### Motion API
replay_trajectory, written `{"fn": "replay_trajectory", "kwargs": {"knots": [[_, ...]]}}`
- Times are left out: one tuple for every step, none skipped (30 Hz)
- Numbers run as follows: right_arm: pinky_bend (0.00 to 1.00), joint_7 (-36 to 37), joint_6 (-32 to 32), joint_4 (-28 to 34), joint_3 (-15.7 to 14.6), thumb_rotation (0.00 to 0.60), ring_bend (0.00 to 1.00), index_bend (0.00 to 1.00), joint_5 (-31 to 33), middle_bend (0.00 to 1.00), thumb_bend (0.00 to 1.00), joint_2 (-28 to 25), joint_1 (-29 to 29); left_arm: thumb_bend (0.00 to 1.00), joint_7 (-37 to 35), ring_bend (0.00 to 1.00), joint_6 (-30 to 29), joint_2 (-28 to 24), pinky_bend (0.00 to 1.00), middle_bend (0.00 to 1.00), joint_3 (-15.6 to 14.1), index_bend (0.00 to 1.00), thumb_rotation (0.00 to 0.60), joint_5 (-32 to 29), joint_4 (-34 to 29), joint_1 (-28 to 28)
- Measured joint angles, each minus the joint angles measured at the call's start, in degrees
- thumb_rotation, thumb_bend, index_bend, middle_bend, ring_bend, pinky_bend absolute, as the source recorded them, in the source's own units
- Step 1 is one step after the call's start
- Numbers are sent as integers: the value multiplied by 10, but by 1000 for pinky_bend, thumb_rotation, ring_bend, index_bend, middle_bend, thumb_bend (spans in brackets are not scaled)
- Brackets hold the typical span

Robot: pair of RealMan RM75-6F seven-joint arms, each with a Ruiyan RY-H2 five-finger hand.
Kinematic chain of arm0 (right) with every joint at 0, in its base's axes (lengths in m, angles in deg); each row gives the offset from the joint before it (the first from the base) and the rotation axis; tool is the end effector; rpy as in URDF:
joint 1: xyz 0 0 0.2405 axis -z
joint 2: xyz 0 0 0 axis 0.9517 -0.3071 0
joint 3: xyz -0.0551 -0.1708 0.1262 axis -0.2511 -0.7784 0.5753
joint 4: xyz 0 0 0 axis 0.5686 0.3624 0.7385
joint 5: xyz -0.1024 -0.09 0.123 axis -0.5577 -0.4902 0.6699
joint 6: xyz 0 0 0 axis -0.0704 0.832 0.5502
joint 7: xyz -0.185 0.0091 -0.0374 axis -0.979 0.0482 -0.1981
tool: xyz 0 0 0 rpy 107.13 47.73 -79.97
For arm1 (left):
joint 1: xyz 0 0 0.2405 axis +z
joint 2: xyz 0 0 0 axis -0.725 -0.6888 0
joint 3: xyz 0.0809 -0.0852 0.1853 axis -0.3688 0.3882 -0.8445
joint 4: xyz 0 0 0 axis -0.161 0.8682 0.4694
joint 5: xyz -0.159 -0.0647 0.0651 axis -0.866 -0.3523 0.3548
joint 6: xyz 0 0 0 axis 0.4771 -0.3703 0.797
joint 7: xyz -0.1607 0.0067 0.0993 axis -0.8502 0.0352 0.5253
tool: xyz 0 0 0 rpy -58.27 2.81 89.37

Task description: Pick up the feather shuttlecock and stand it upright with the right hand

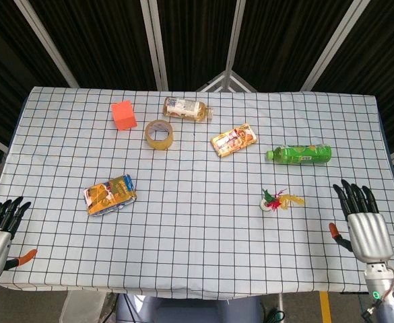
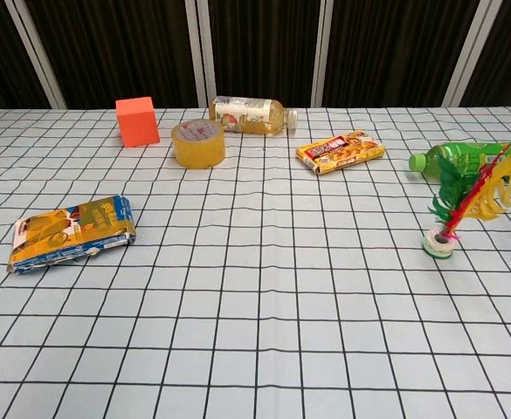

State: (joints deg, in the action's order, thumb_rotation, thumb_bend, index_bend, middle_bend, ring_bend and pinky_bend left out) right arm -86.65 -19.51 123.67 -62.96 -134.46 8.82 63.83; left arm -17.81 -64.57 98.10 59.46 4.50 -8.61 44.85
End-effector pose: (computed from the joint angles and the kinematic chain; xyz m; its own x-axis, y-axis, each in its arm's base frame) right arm -0.2338 -0.2296 0.1601 0.4832 0.0264 0.8751 -0.8720 -0.0750 0.4838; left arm -0.2587 0.1902 0.1489 0.4766 0.0285 0.8786 0.8771 -0.0828 -0.4731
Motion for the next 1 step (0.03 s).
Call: {"fn": "replay_trajectory", "kwargs": {"knots": [[0, -3, -13, -12, -11, 600, 0, 0, -20, 0, 406, -4, 9, 0, 2, 0, -2, 1, 0, 0, 0, 0, 600, 2, 2, 0]]}}
